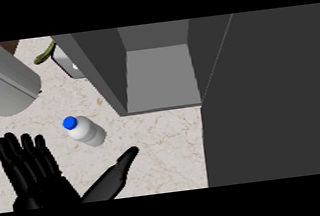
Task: Pick up the bottled water, place it into the cabinet and close the cabinet
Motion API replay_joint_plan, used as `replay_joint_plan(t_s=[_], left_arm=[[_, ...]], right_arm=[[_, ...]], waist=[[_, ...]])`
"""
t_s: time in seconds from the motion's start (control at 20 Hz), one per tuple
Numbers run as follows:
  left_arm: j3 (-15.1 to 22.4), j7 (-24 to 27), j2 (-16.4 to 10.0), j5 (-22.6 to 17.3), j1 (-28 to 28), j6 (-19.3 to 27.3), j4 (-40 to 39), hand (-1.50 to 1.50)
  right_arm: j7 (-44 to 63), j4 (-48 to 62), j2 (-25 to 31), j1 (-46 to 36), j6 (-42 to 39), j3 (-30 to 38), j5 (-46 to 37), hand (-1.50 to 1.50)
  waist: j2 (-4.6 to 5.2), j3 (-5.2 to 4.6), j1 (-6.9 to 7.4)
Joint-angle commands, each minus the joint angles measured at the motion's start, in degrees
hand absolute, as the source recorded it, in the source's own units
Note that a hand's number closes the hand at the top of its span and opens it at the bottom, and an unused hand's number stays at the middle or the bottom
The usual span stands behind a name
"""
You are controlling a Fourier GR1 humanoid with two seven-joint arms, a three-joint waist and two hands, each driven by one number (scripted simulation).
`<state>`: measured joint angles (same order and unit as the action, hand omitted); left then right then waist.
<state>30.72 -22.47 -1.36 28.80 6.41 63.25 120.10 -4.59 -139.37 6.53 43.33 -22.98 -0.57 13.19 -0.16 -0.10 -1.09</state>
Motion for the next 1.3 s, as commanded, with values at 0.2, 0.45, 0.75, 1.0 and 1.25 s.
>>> replay_joint_plan(t_s=[0.2, 0.45, 0.75, 1.0, 1.25], left_arm=[[-4.3, 10.8, -1.5, -14.9, 1.0, 3.6, -6.3, -1.5], [-8.0, 20.3, -0.5, -25.5, 1.9, -0.5, -12.8, -1.5], [-16.5, 31.6, 1.3, -37.8, 1.8, -9.0, -20.3, -1.5], [-23.2, 42.1, 1.3, -48.0, 1.5, -17.6, -28.2, -1.5], [-26.6, 53.4, 1.3, -57.3, -2.4, -22.8, -41.1, -1.5]], right_arm=[[-0.5, -11.7, 0.0, 8.1, -2.3, -0.4, 3.8, -1.5], [-5.8, -7.3, 1.5, 9.5, -4.9, 3.3, 4.9, -1.5], [-8.2, -9.1, 1.4, 14.5, -6.2, 3.3, 5.4, -1.5], [-10.3, -9.4, 0.2, 17.6, -6.7, 2.4, 3.9, -1.5], [-12.8, -8.5, 0.3, 18.6, -7.7, 2.4, 3.6, -1.5]], waist=[[-0.07, -0.15, -0.31], [-0.05, -0.17, -0.24], [-0.01, -0.24, -0.28], [0.01, -0.15, -0.16], [0.18, -0.15, -0.41]])
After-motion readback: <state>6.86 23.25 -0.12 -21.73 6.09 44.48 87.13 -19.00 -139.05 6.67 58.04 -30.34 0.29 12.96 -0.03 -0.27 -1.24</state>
